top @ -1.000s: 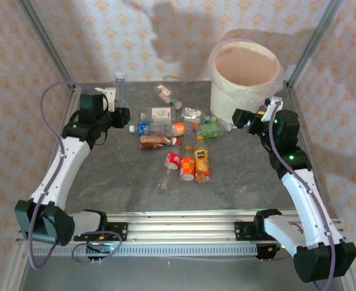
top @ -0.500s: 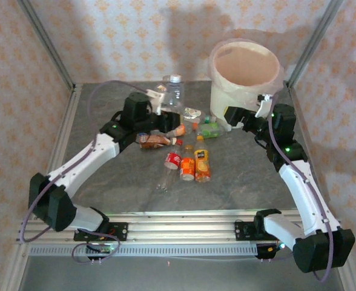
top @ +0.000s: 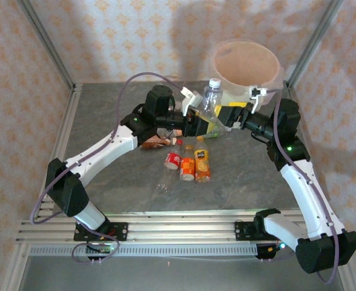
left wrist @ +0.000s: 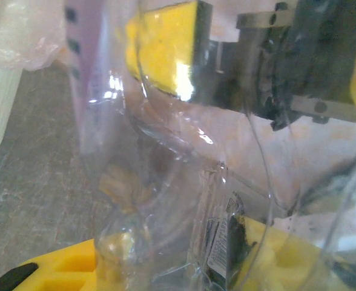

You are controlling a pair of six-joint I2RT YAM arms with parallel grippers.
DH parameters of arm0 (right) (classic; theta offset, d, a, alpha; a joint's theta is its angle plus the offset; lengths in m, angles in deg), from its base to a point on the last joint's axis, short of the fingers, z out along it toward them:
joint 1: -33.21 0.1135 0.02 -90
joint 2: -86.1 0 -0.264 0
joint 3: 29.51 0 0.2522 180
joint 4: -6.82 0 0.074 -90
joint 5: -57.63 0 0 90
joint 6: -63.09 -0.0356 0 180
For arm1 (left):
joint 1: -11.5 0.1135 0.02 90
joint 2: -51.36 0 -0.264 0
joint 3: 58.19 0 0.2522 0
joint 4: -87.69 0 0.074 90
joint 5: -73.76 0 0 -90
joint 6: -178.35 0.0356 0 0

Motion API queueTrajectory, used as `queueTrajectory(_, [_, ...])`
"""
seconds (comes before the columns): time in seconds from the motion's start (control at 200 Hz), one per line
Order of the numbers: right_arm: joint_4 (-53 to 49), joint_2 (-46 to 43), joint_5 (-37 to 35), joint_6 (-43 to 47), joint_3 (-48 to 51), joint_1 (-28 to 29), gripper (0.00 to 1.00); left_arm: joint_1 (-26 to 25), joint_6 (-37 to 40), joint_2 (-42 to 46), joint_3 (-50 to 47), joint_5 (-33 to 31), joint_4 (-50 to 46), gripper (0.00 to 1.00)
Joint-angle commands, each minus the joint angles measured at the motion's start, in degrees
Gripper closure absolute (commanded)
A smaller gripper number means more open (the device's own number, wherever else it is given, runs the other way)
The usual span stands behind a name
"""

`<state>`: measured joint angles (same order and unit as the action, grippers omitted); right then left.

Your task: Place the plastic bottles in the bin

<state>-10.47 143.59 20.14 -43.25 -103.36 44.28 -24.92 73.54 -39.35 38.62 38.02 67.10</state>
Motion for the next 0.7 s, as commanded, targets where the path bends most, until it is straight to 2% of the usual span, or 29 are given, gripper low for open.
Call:
queueTrajectory(0.0, [3.9,1.1,5.7,1.7,-2.6,1.3,0.01,-1.4,4.6,-0.7,3.6,4.3,-2.6,0.69])
queueTrajectory(0.185, [5.6,2.9,13.2,5.2,-5.4,3.2,0.01,-1.6,4.6,-2.5,5.4,2.3,-3.9,0.69])
queueTrajectory(0.315, [4.7,3.2,5.2,6.1,-6.4,3.3,0.0,-1.6,3.8,-3.1,5.8,1.3,-2.7,0.7])
queueTrajectory(0.405, [2.4,4.9,4.5,6.2,-8.1,3.3,0.06,-1.6,4.3,-3.3,5.8,-0.7,-2.9,0.7])
queueTrajectory(0.475, [1.5,6.6,5.6,4.8,-9.2,3.2,0.19,-1.6,3.8,-3.8,6.1,-0.9,-2.7,0.7])
queueTrajectory(0.696, [2.4,8.6,5.7,3.7,-9.6,3.3,0.38,-1.6,3.3,-4.3,6.3,-2.3,-2.3,0.7])
